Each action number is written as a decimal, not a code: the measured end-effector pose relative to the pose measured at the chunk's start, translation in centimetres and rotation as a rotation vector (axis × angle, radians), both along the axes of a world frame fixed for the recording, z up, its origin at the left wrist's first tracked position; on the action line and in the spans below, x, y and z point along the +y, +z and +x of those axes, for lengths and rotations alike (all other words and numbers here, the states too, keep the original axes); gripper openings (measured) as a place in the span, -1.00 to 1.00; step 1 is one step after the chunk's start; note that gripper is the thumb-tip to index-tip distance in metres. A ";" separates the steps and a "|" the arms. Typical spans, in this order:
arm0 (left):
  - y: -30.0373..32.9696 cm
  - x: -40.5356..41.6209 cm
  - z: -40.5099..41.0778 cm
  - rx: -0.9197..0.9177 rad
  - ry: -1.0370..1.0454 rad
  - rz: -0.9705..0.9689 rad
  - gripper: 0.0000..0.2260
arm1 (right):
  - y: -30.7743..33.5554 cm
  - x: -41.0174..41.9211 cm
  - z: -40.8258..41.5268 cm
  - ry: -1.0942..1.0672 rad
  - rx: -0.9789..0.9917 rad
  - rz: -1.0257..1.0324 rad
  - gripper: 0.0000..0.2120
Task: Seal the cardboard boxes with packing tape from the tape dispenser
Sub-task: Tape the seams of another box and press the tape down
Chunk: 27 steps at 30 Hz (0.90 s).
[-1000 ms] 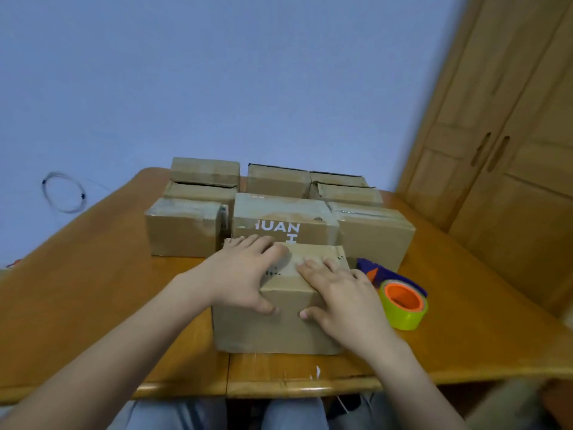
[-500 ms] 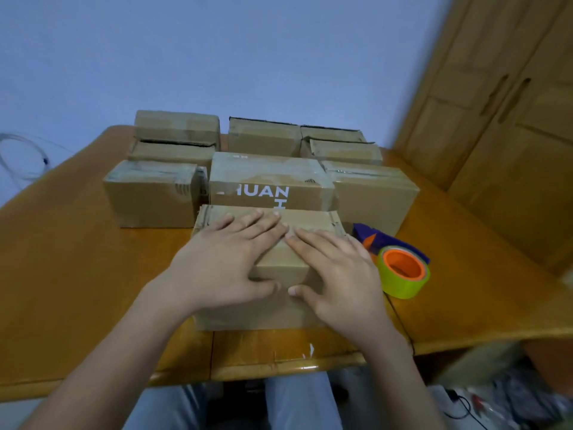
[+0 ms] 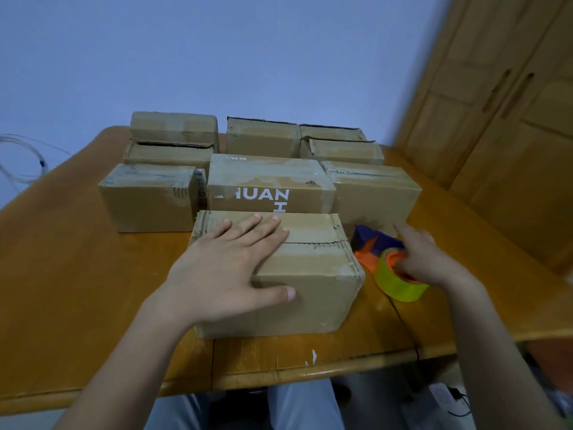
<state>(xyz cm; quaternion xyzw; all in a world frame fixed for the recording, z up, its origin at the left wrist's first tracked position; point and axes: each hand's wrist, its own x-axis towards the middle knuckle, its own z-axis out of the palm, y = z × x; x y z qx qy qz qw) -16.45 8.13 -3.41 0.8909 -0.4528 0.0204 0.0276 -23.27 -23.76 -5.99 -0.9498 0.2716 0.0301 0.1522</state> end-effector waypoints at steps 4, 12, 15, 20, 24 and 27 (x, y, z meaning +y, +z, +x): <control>0.3 -0.1 -0.1 0.020 0.010 0.020 -0.05 | -1.2 -1.9 1.5 0.005 0.056 -0.140 -0.41; 0.3 0.1 -0.1 0.029 0.000 0.024 -0.01 | -3.4 -2.8 1.2 -0.126 -0.187 -0.032 -0.57; 0.2 0.1 -0.1 0.037 -0.003 0.015 0.01 | -3.2 -2.6 0.2 -0.154 -0.418 0.061 -0.59; 0.2 0.2 0.0 0.061 -0.018 -0.031 0.01 | 0.5 -0.8 -1.3 -0.059 -0.875 0.042 -0.63; 0.7 0.6 1.1 0.304 -0.070 -0.207 -0.22 | 4.2 1.8 -1.1 0.126 -1.082 0.062 -0.65; 2.6 0.8 0.4 0.573 -0.030 -0.607 -0.66 | 5.8 4.2 -0.6 0.247 -1.159 0.052 -0.57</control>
